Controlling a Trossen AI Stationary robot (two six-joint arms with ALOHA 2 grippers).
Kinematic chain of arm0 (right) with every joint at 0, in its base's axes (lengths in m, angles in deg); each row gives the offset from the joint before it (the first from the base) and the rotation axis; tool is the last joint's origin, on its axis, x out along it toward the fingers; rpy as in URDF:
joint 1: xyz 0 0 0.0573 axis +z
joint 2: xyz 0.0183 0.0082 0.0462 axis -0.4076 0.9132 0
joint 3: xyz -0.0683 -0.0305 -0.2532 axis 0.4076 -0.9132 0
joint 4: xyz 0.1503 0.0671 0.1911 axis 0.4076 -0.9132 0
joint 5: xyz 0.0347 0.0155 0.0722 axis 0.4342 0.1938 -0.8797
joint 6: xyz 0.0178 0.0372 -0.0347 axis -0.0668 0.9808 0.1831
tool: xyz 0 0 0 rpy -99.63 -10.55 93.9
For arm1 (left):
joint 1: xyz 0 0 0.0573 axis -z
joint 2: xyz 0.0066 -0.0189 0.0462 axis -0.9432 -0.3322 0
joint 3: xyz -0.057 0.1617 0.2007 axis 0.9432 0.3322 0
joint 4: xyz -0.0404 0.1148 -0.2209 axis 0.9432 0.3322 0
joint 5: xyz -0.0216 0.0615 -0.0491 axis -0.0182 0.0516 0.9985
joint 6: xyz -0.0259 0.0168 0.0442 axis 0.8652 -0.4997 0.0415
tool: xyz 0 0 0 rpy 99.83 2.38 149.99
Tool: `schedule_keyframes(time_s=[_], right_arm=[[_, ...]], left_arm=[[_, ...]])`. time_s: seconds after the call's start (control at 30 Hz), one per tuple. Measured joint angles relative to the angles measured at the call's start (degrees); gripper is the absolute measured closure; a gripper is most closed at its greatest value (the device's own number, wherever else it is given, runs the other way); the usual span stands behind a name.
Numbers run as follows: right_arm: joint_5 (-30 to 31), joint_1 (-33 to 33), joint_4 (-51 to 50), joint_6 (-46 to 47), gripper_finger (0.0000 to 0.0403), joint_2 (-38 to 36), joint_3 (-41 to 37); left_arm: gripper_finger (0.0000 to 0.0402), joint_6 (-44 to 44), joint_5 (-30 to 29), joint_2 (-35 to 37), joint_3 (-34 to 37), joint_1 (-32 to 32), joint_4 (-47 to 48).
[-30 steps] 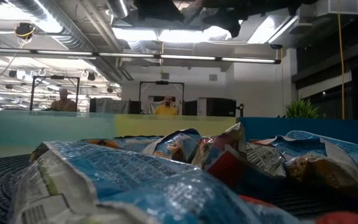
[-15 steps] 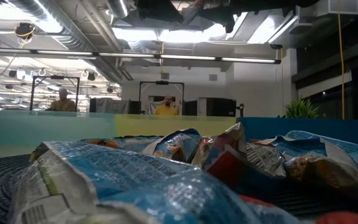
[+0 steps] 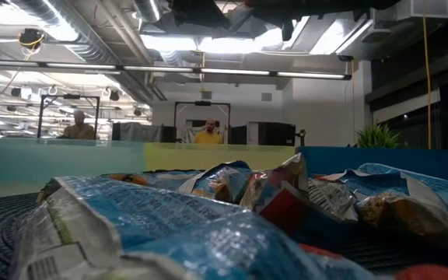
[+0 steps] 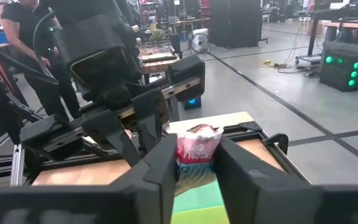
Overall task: Pick and place Granola Bars by type
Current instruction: Put the red granola bar into the blue bin
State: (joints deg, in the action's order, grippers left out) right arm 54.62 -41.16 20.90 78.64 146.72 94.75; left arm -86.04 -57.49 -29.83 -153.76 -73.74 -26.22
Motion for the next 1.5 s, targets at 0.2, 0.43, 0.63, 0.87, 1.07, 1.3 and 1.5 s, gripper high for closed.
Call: schedule_keyframes(time_s=[0.2, 0.43, 0.63, 0.87, 1.07, 1.3, 1.5], right_arm=[[-0.13, 0.01, -0.07, -0.18, 0.033, 0.0, 0.0], [-0.04, -0.01, 0.17, -0.26, 0.0333, -0.17, 0.0], [0.31, -0.33, -0.21, -2.7, 0.0333, -3.21, 0.0], [1.66, -1.18, -17.27, -4.09, 0.0333, -10.58, 3.48], [4.11, -1.17, -29.52, -6.02, 0.0333, -13.14, 7.77], [4.41, -1.17, -37.87, -7.54, 0.0333, -13.4, 11.09], [5.78, -1.17, -58.42, -7.26, 0.0333, -13.24, 18.08]], left_arm=[[0.0369, 0.0, 3.64, 0.0, 0.01, -0.02, -0.47], [0.0332, -1.09, 4.32, 1.0, 0.08, 0.02, -0.13], [0.0291, -0.87, 2.24, 3.88, 0.1, 0.03, 4.13], [0.0267, 2.46, -1.32, 5.4, 0.1, 0.02, 9.24], [0.0266, 2.51, -1.39, 5.35, 0.1, 0.02, 9.19], [0.0265, 2.18, -1.56, 5.35, 0.1, 0.02, 8.84], [0.0267, 2.34, -1.54, 5.33, 0.1, 0.02, 8.84]])
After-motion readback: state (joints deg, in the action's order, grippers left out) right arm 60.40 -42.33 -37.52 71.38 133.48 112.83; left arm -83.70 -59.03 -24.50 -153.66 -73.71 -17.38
